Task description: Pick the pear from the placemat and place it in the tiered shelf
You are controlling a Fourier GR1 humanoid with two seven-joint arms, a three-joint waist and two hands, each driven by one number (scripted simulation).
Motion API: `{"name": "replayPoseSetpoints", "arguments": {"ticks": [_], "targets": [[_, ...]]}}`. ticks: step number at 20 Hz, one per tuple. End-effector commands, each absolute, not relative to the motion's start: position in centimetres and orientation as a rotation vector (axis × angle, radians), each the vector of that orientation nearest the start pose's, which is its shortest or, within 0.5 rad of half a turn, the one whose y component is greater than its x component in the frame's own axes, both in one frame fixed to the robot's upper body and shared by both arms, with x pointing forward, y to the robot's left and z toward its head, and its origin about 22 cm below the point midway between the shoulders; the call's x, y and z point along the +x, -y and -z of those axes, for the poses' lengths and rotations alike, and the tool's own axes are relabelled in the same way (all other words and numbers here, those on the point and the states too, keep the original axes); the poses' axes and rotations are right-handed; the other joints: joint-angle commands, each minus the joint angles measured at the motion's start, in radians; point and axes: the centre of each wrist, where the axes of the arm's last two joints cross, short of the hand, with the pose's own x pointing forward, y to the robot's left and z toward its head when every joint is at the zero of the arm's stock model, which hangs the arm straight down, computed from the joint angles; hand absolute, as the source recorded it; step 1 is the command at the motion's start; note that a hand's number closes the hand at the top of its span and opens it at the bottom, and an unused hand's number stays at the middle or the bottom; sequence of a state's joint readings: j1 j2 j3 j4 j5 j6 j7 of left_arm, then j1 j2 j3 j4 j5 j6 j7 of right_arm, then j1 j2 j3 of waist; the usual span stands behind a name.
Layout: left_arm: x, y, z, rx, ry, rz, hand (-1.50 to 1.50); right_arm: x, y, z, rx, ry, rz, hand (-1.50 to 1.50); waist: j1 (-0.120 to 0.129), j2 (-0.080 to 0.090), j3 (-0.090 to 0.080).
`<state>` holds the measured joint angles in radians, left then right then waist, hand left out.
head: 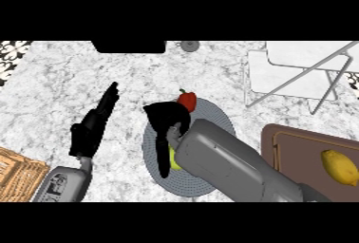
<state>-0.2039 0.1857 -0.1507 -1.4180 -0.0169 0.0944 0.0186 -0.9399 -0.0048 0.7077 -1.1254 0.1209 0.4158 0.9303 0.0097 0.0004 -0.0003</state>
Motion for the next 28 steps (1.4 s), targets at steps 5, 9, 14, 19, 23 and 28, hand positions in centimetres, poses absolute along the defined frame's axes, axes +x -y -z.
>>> {"name": "replayPoseSetpoints", "arguments": {"ticks": [5, 9, 14, 19, 23, 28], "targets": [[29.0, -21.9, -1.8, 0.114, 1.569, 0.276, 0.00, 32.3, -2.3, -11.0, -0.373, 0.791, -1.552, -1.50, 0.007, 0.001, 0.000], [28.7, -23.2, -2.0, 0.095, 1.571, 0.265, 0.00, 32.3, -1.5, -8.6, -0.390, 0.791, -1.549, -1.50, 0.006, 0.001, 0.000], [29.6, -23.2, -2.5, 0.094, 1.581, 0.253, 0.00, 31.7, -0.9, -7.6, -0.402, 0.815, -1.572, -1.50, -0.004, 0.000, 0.000], [28.1, -21.1, -1.3, 0.095, 1.571, 0.258, 0.00, 33.3, -0.4, -7.0, -0.403, 0.776, -1.570, -1.50, 0.001, 0.001, 0.000], [28.7, -23.9, -2.1, 0.106, 1.581, 0.265, 0.00, 32.8, -0.7, -5.9, -0.394, 0.769, -1.574, -1.50, 0.008, 0.002, 0.000], [28.0, -22.5, 0.2, 0.088, 1.577, 0.265, 0.00, 32.7, -0.4, -6.0, -0.356, 0.776, -1.582, -1.50, 0.003, 0.002, 0.000]]}}
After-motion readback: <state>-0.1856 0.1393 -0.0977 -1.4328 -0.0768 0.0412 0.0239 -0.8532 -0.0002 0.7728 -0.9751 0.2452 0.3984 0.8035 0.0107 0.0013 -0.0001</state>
